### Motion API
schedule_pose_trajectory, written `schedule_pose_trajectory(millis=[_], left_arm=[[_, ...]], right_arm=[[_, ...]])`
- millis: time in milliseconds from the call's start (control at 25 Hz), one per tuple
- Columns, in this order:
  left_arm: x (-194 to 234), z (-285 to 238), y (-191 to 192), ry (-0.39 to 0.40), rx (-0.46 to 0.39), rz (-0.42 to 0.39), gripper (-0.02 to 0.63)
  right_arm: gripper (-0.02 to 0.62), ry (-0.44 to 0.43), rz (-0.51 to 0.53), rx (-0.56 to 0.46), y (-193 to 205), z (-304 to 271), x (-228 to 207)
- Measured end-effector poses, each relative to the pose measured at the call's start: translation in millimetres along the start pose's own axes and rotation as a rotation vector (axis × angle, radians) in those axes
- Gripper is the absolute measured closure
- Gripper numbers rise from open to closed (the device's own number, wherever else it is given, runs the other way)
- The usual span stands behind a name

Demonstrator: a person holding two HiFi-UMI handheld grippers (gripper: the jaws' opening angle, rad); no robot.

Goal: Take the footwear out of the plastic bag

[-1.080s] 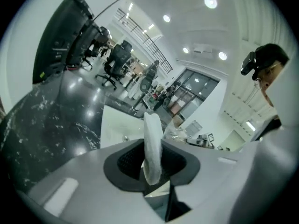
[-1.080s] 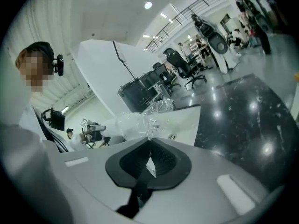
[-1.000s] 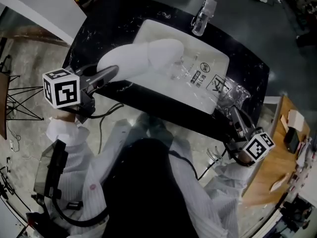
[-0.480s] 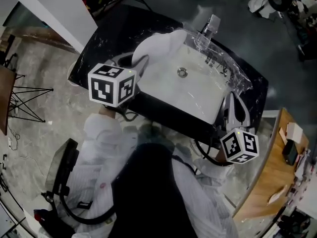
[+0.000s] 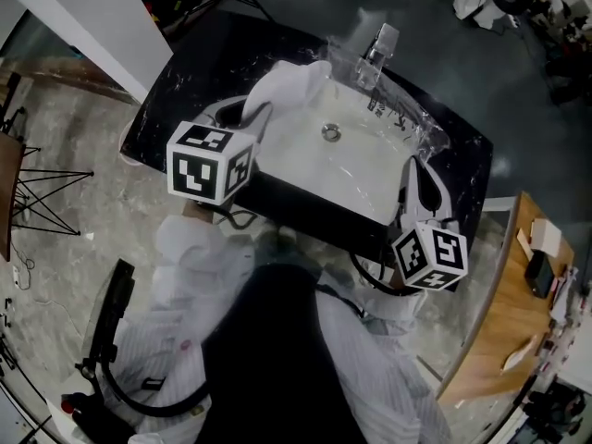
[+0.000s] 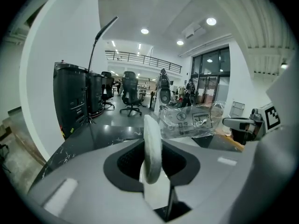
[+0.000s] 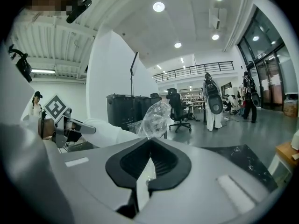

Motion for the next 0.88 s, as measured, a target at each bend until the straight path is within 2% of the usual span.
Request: schedule_pose_trajectory(millis=[880], left_arm=[[-17, 16, 1, -0.017, -0.031, -0.025, 0.523]], right_arm=[[0.581, -0.022, -0.003, -0.022, -6, 14, 3]])
Point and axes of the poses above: the fingertips, and each gripper's own axes: z backward along the fingers, x to its left, y out of its underside, the point moved 10 cm from there along z, backward along the fingers, and after that the axes turned 7 degrees about y, right-handed, at the moved point
